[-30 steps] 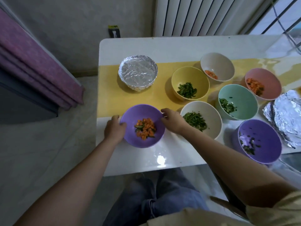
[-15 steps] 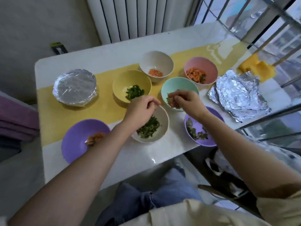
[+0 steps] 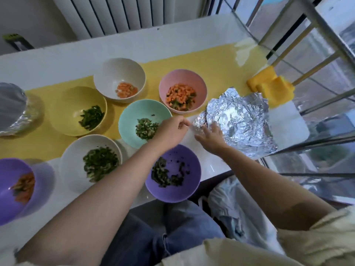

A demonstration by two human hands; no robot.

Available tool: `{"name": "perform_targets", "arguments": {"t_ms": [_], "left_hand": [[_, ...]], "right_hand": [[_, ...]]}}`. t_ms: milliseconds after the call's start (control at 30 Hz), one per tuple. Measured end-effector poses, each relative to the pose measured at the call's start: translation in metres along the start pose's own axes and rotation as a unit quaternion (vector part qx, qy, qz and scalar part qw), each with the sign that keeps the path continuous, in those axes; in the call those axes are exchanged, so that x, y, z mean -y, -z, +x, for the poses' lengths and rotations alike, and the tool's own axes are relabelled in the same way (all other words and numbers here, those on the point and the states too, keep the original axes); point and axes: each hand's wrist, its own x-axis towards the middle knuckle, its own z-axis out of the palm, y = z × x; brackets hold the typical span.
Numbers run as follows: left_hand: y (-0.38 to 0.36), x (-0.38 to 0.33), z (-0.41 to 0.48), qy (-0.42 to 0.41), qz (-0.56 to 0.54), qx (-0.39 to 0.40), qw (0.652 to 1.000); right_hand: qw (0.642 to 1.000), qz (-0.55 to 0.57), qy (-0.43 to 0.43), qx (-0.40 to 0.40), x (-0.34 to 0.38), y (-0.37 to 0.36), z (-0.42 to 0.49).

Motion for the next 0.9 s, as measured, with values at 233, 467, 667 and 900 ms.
{"name": "perform_targets", "arguments": {"t_ms": [233,467,667,900], "left_hand": [[-0.036,-0.02,0.029,0.066,-0.05,0.029,0.996],[-0.061,-0.038,0.046,0.141,-0.161,0.035,0.976],[-0.073,-0.036,0.056,0.191,-0.188,0.032,0.963],[-0.1,-0.045,0.076,0.23,-0.195,0.048,0.952]], "right_hand": [[0.994,0.018,0.078,-0.072,-0.027,0.01,0.002],[0.988,0.064,0.113,-0.085,-0.047,0.03,-0.008],[0.995,0.017,0.096,0.021,-0.062,0.021,0.0],[0.975,0.177,0.133,0.008,-0.087,0.037,-0.006]]}}
